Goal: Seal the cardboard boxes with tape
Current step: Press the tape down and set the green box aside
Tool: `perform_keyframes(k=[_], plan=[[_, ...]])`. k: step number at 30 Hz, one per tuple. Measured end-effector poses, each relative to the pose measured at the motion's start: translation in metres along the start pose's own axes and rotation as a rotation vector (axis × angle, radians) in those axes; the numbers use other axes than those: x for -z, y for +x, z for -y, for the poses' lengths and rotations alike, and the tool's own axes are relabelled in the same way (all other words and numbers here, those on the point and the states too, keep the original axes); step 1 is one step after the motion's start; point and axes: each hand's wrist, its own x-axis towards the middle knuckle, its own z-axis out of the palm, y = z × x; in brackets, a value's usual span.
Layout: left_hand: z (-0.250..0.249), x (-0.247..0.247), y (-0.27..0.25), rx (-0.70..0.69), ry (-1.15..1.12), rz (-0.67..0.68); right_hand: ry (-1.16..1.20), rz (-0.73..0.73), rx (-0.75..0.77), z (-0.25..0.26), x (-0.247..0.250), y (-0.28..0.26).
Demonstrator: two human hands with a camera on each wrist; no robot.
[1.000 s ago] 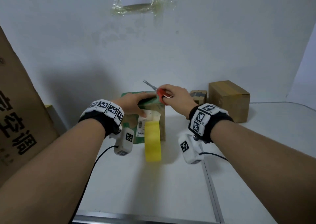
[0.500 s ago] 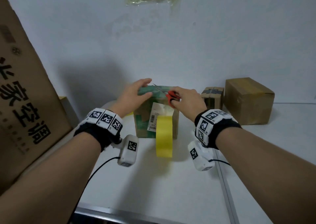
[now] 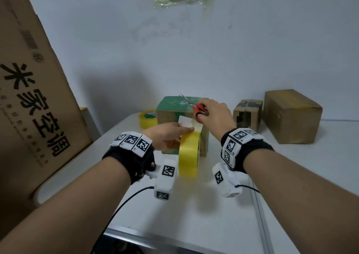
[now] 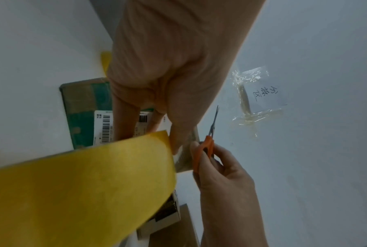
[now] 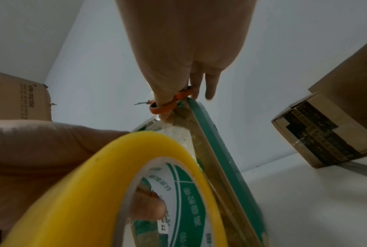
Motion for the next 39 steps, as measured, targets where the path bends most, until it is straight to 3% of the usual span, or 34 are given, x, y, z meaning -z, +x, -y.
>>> perform_keyframes(k=[17, 24, 30, 34, 37, 39], plan=[[0.001, 0.001, 0.0, 0.052, 0.002, -0.007, -0.151, 0.005, -0.021, -0.002, 0.003, 0.006], [0.01, 0.002, 0.008, 0.003, -0.159, -0.003, -0.15, -0.015, -0.035, -0.002, 0.004, 0.006], [0.014, 0.003, 0.013, -0.014, -0.198, 0.029, 0.032, 0.026, -0.034, 0.001, 0.016, 0.008], [0.015, 0.002, 0.015, -0.032, -0.199, 0.041, 0.2, -0.058, -0.098, 0.002, 0.029, 0.006], [0.017, 0.003, 0.016, -0.03, -0.21, 0.033, 0.369, 0.077, -0.207, 0.005, 0.045, -0.001], [0.018, 0.003, 0.017, -0.028, -0.201, 0.022, 0.501, 0.288, -0.316, 0.003, 0.058, -0.008]])
